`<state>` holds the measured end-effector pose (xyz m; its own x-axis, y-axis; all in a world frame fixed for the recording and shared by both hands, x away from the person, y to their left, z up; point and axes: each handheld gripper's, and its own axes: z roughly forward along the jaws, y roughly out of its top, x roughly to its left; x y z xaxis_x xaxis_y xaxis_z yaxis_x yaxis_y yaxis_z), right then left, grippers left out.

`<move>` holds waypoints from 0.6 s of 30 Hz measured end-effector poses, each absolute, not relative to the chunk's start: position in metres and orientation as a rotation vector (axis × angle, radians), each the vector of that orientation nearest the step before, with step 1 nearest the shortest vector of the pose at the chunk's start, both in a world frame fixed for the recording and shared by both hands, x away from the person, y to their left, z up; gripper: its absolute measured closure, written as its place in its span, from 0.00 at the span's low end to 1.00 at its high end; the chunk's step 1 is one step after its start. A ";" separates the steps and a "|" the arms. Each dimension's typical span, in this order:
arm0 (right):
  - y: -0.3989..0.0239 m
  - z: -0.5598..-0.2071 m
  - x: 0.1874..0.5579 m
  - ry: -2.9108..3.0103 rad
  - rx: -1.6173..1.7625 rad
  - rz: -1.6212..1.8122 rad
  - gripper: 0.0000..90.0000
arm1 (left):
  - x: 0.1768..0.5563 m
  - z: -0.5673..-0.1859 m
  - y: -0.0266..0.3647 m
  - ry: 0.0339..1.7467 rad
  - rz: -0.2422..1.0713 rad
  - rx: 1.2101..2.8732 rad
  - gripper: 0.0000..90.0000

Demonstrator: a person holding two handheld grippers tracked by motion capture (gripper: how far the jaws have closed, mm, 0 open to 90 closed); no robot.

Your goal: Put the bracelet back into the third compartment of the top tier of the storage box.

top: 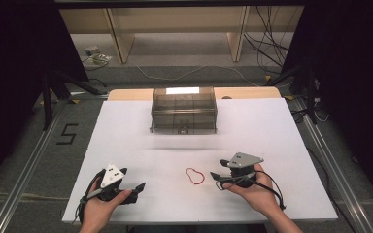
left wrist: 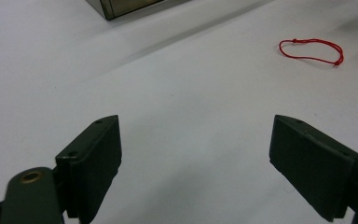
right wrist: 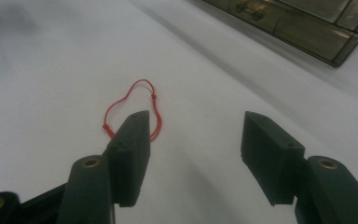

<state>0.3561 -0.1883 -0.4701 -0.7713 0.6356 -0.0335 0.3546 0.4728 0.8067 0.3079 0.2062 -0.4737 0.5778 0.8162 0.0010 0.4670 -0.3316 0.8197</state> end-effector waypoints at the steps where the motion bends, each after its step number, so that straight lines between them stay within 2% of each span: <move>1: -0.185 -0.471 0.358 2.402 0.830 1.200 0.50 | 0.308 -0.474 0.206 1.026 0.533 1.983 0.19; 18: -0.137 -0.484 0.391 2.539 0.770 1.129 0.69 | 0.308 -0.476 0.207 1.025 0.529 1.986 0.19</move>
